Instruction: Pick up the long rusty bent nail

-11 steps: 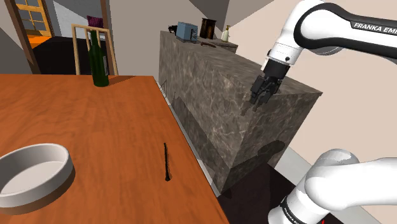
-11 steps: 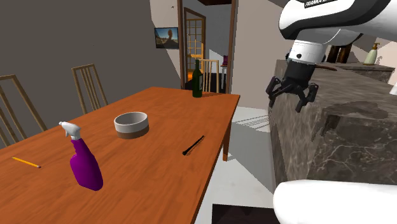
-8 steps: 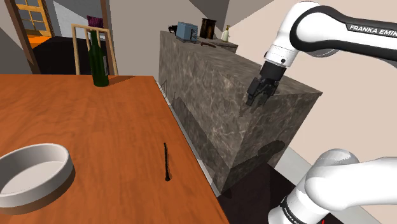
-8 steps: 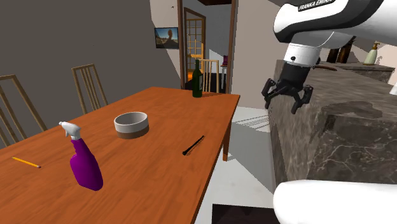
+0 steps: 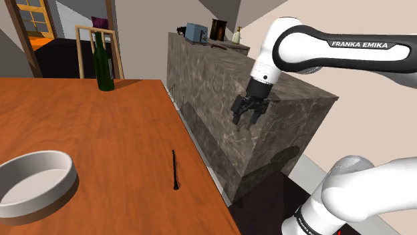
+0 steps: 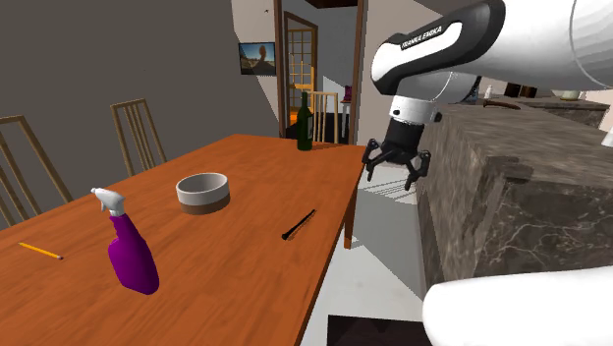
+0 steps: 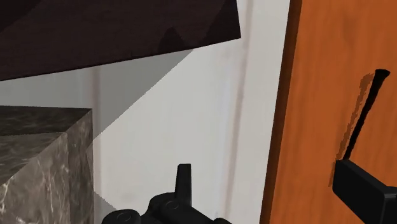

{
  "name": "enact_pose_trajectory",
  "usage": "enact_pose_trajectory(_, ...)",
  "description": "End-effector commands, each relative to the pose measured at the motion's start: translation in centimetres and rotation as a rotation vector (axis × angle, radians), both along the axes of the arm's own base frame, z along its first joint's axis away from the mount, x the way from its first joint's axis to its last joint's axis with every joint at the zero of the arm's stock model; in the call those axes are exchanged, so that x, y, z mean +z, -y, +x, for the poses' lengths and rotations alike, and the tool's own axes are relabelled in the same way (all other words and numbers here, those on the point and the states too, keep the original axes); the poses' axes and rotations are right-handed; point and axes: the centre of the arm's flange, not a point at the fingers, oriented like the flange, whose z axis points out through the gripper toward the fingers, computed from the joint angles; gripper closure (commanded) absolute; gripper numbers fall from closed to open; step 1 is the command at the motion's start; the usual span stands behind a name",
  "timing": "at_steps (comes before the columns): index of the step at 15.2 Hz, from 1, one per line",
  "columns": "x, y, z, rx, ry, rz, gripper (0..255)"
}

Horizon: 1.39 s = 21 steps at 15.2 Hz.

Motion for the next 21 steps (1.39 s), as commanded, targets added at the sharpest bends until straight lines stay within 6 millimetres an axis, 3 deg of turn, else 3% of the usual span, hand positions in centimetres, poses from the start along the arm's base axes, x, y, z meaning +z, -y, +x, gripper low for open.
enact_pose_trajectory(1, -1.1, -2.0, 0.8, -0.027, -0.014, 0.004, 0)
enact_pose_trajectory(20, -13.6, -21.4, 10.6, -0.257, -0.15, 0.04, 0)
enact_pose_trajectory(21, -14.1, -21.4, 10.6, -0.257, -0.15, 0.04, 0)
